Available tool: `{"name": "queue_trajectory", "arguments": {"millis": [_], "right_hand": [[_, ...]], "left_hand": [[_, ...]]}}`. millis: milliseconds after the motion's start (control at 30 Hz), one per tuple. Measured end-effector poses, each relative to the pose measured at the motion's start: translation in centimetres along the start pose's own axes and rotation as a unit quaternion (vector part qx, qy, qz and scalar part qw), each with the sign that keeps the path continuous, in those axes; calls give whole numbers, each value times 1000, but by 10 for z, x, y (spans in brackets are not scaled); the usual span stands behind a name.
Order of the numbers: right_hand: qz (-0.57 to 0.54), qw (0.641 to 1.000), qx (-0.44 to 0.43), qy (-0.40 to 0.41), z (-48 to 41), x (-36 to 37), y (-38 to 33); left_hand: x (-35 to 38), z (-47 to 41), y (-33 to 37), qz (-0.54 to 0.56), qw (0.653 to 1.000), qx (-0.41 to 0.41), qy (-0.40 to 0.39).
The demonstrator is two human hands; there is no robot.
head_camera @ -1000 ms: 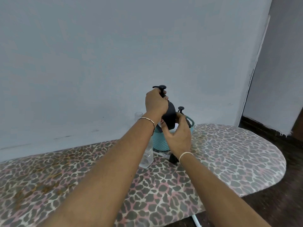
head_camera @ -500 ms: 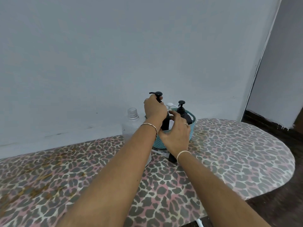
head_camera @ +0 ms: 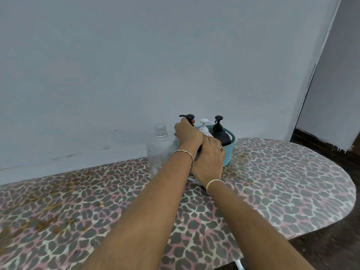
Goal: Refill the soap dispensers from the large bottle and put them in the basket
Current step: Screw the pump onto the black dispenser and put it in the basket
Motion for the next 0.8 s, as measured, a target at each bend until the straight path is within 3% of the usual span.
{"name": "queue_trajectory", "arguments": {"millis": [333,633,800], "right_hand": [[60,997,13,-43,1,0,2],[127,982,5,-136,-2,-11,-5],[122,974,9,-192,4,-24,-11]], "left_hand": [[-5,4,-1,-158,986,-24,-51],[-4,22,5,-86,985,-108,-100],[-10,40,6,-91,986,-91,-110]]}}
Point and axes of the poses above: each hand's wrist, its own z-axis away from the middle knuckle, its own x-axis out of the palm, y = z × x, the point moved 1 cm from there along -z, towards the middle knuckle, and after that the axes turned 7 degrees about -x, right-handed, at the moved point
